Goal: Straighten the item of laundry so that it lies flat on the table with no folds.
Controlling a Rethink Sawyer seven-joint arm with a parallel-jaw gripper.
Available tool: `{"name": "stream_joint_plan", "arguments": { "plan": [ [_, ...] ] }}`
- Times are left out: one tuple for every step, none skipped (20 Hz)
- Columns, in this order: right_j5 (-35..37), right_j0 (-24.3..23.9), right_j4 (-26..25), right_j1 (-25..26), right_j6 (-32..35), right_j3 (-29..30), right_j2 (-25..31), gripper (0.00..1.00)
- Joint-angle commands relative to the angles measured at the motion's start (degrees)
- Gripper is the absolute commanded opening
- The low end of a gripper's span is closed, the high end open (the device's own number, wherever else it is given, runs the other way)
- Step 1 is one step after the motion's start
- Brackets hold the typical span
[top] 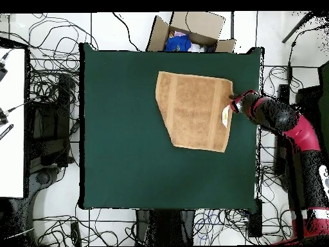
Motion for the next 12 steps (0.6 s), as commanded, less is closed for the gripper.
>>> {"name": "stream_joint_plan", "arguments": {
  "plan": [
    [8.48,-0.32,1.52,1.02,-15.05,-9.1,1.07,0.0],
    [8.9,-0.3,1.53,0.96,-15.36,-9.54,0.83,0.0],
    [9.18,-0.29,1.52,0.99,-15.6,-9.85,0.66,0.0],
    [9.58,-0.19,1.48,1.17,-16.1,-10.57,0.47,0.0],
    [9.76,-0.13,1.4,1.4,-16.55,-11.08,0.34,0.0],
    [9.93,-0.07,1.33,1.63,-16.99,-11.6,0.21,0.0],
    [10.13,-0.01,1.29,1.77,-17.35,-12.02,0.07,0.0],
    [10.57,0.04,1.34,2.03,-17.94,-12.75,0.01,0.0],
    [10.87,0.09,1.3,2.11,-18.24,-13.15,-0.1,0.0],
    [11.4,0.2,1.17,2.23,-18.76,-13.94,-0.25,0.0],
    [11.6,0.23,1.09,2.27,-19.0,-14.27,-0.36,0.0],
    [12.05,0.36,0.9,2.32,-19.39,-14.87,-0.62,0.0]
  ]
}}
